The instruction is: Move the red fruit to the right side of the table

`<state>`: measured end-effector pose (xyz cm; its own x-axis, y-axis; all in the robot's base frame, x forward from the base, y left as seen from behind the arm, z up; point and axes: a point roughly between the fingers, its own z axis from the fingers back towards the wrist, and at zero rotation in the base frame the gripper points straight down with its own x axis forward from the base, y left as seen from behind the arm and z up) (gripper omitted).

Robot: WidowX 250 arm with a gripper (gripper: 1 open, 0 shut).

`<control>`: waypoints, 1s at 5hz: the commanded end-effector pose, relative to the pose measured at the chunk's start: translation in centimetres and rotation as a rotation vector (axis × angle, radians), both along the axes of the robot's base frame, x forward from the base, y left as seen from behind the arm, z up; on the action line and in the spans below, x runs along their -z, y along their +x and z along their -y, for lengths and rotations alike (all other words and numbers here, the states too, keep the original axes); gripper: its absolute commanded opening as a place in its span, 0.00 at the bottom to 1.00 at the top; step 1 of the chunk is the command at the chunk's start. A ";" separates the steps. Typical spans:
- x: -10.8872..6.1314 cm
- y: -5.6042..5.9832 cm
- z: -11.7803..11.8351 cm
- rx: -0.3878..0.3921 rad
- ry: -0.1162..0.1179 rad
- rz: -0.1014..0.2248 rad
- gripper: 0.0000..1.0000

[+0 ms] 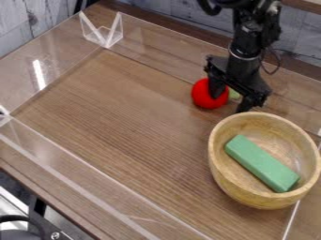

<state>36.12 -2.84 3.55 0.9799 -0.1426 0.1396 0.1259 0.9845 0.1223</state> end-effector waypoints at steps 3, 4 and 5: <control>-2.3 1.4 3.2 0.031 -0.012 0.087 0.00; -1.2 1.4 3.0 -0.001 -0.014 0.080 0.00; -0.6 1.2 2.1 -0.049 -0.015 0.075 1.00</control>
<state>36.75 -5.29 2.89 0.9792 -0.1019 0.1757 0.0825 0.9900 0.1143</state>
